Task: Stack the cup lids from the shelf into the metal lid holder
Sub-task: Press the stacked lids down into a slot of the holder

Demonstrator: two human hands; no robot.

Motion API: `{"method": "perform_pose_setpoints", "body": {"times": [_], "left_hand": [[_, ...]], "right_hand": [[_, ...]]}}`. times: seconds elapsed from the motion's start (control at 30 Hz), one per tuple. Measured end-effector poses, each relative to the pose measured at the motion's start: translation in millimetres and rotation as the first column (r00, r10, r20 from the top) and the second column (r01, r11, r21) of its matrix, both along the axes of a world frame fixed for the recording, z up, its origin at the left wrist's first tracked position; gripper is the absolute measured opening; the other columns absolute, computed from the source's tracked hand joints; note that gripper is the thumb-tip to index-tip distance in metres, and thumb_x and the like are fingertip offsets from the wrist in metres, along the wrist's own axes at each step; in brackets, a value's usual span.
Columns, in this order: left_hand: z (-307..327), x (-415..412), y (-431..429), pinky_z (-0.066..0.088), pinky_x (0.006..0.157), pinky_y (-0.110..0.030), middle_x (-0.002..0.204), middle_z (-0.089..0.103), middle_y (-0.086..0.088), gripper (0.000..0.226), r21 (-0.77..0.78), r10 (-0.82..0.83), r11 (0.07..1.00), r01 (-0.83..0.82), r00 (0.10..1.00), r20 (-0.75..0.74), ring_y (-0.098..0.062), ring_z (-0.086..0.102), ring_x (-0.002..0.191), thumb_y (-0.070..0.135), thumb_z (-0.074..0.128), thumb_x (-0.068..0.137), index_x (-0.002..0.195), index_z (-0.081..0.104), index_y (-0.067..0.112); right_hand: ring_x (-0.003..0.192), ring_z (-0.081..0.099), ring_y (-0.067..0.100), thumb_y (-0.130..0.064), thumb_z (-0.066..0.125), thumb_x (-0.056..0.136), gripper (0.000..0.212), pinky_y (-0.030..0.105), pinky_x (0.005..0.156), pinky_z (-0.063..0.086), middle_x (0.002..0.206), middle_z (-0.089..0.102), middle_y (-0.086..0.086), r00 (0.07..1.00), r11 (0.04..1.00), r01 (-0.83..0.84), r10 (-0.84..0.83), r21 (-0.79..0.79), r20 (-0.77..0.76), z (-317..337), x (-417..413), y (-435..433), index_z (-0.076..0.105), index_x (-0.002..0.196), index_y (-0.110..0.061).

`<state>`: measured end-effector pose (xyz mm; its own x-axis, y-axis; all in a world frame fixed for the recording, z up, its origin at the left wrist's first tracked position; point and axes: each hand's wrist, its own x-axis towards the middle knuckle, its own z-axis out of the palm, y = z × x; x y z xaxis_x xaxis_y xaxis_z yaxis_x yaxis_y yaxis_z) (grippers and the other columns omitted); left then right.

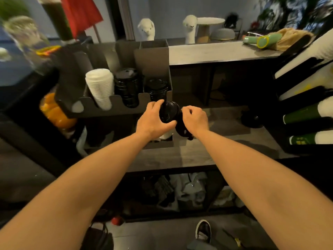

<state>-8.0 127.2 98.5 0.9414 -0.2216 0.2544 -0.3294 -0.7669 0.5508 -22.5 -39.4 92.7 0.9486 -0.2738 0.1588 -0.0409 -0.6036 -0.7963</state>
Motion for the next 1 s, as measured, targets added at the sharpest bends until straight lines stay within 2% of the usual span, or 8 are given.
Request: {"method": "perform_pose_setpoints", "body": {"times": [0.1,0.23,0.57,0.63,0.7,0.8,0.9,1.0], "left_hand": [[8.2,-6.8,26.2,0.052,0.097,-0.04,0.147,0.032,0.003,0.096,0.063,-0.005,0.998,0.001,0.998,0.061,-0.019,0.05,0.126,0.055,0.077,0.074,0.151,0.031,0.021],[21.0,-13.0,50.0,0.051,0.099,-0.038,0.149,0.035,0.003,0.094,0.065,-0.012,0.998,0.001,0.988,0.155,-0.018,0.048,0.129,0.057,0.075,0.077,0.152,0.033,0.018],[60.3,8.4,69.5,0.048,0.1,-0.036,0.144,0.049,0.004,0.067,0.116,-0.08,0.992,0.052,0.965,0.249,-0.018,0.052,0.126,0.055,0.07,0.083,0.139,0.056,0.02],[70.7,20.6,65.5,0.047,0.101,-0.042,0.136,0.058,0.003,0.067,0.179,-0.087,0.983,0.035,0.951,0.296,-0.021,0.051,0.124,0.062,0.068,0.081,0.133,0.061,0.021],[82.5,32.4,56.7,0.045,0.098,-0.042,0.129,0.063,0.003,0.064,0.269,-0.063,0.963,-0.031,0.941,0.333,-0.024,0.048,0.123,0.064,0.065,0.082,0.13,0.062,0.022],[100.0,51.4,41.8,0.049,0.087,-0.04,0.118,0.067,0.002,0.06,0.345,-0.024,0.934,-0.09,0.95,0.311,-0.024,0.052,0.116,0.066,0.061,0.083,0.125,0.065,0.023],[111.0,69.5,29.3,0.052,0.08,-0.039,0.113,0.066,0.0,0.059,0.376,0.0,0.924,-0.073,0.982,0.191,-0.022,0.061,0.104,0.066,0.059,0.086,0.122,0.065,0.021],[114.8,84.9,18.2,0.05,0.072,-0.035,0.1,0.067,0.0,0.05,0.42,0.017,0.905,-0.059,0.995,0.101,-0.019,0.062,0.089,0.061,0.059,0.089,0.115,0.066,0.019]], "right_hand": [[0.063,0.054,0.014,-0.054,0.048,0.097,0.052,0.031,0.056,0.036,0.059,0.054,-0.005,0.996,0.991,-0.089,0.09,0.096,-0.002,15.7,-4.0,23.1,0.056,0.059,-0.02],[0.057,0.05,0.007,-0.047,0.057,0.096,0.045,0.025,0.053,0.035,0.054,0.051,-0.011,0.981,0.977,-0.196,0.196,0.078,0.002,32.5,-1.8,37.1,0.054,0.056,-0.028],[0.051,0.046,0.013,-0.046,0.058,0.095,0.054,0.034,0.061,0.041,0.046,0.043,-0.007,0.977,0.974,-0.213,0.212,0.083,0.017,62.6,25.3,48.0,0.048,0.049,-0.019],[0.059,0.052,0.012,-0.048,0.056,0.096,0.046,0.034,0.066,0.044,0.056,0.051,-0.007,0.977,0.976,-0.214,0.212,0.047,0.036,69.4,34.4,42.1,0.056,0.058,-0.021],[0.09,0.061,0.013,-0.048,0.055,0.096,0.029,0.033,0.081,0.049,0.092,0.067,-0.006,0.976,0.976,-0.216,0.216,0.014,0.039,77.9,46.7,34.9,0.07,0.094,-0.024],[0.129,0.049,0.02,-0.04,0.053,0.099,0.043,0.035,0.103,0.044,0.142,0.054,-0.001,0.971,0.971,-0.239,0.239,-0.023,-0.006,92.6,65.7,22.3,0.054,0.14,-0.027],[0.133,0.047,0.023,-0.022,0.049,0.102,0.042,0.026,0.096,0.041,0.148,0.048,0.001,0.946,0.946,-0.32,0.317,-0.042,-0.076,103.9,77.2,14.8,0.051,0.144,-0.026],[0.127,0.053,0.029,-0.013,0.048,0.101,0.04,0.037,0.103,0.044,0.137,0.057,0.006,0.917,0.926,-0.375,0.364,-0.037,-0.162,112.3,85.8,13.4,0.057,0.138,-0.023]]}}
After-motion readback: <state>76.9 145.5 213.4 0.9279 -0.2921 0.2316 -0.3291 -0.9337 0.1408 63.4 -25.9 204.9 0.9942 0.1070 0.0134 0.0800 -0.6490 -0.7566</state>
